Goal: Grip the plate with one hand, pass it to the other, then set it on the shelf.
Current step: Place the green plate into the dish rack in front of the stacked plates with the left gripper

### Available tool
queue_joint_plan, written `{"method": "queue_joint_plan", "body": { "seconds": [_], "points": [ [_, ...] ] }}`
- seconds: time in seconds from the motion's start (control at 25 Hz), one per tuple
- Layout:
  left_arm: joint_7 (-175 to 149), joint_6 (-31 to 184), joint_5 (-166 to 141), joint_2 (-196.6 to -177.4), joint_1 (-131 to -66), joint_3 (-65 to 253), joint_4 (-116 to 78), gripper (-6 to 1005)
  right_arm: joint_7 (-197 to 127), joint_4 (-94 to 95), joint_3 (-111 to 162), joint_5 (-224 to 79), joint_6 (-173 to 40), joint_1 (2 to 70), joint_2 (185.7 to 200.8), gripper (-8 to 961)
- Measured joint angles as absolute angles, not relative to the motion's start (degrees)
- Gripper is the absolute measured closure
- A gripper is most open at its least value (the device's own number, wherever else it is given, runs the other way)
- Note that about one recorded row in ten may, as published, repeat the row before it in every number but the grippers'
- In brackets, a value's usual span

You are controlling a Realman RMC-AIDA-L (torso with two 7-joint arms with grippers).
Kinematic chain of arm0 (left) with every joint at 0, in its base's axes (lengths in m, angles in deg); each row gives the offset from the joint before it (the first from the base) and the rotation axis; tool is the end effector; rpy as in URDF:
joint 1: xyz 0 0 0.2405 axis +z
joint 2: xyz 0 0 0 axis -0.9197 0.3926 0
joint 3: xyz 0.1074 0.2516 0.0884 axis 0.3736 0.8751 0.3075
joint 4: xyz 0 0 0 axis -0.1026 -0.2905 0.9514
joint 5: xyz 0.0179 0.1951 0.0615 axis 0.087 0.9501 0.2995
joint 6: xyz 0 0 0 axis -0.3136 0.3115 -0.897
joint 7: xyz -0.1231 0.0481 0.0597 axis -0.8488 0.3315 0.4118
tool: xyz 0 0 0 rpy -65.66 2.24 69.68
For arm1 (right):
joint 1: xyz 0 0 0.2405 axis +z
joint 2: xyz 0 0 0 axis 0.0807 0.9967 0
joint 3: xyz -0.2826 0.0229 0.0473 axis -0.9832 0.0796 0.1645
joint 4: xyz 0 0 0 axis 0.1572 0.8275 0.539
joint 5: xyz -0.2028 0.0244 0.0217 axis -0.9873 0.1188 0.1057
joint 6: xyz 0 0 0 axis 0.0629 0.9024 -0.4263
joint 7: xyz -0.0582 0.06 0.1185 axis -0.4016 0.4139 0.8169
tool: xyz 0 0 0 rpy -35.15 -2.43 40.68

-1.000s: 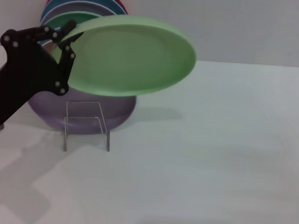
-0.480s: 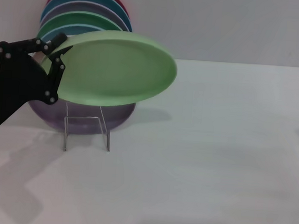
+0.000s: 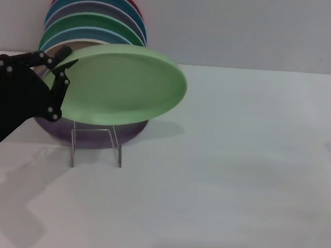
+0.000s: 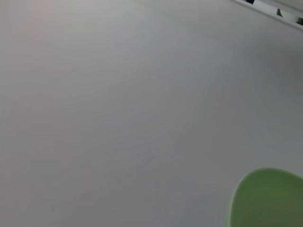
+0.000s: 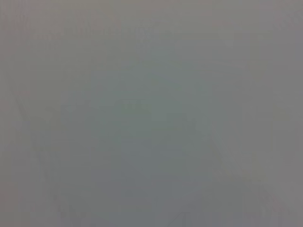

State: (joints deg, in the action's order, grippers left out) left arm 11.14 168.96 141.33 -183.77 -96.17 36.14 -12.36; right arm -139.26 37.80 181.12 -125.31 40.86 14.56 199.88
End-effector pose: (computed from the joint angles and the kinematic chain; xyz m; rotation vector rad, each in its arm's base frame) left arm -0.2783 0.3197 0.0130 -1.7251 0.7509 -0.6972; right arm 0.3452 0.2539 0.0886 -1.7560 0.7024 1.4733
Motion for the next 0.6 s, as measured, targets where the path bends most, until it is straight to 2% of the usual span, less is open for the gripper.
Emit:
{"method": "queue_joint_plan", "body": {
  "seconds": [0.36, 0.6],
  "points": [
    [10.94, 166.70, 141.33, -184.07, -96.10, 36.14, -12.64, 910, -139.80, 37.80, 180.96, -125.33, 41.03, 14.56, 199.88, 218],
    [12.49, 165.07, 141.33, -185.13, -95.75, 35.88, -12.66, 906, -139.81, 37.88, 180.95, -125.32, 41.48, 14.56, 199.88, 218]
  ]
}}
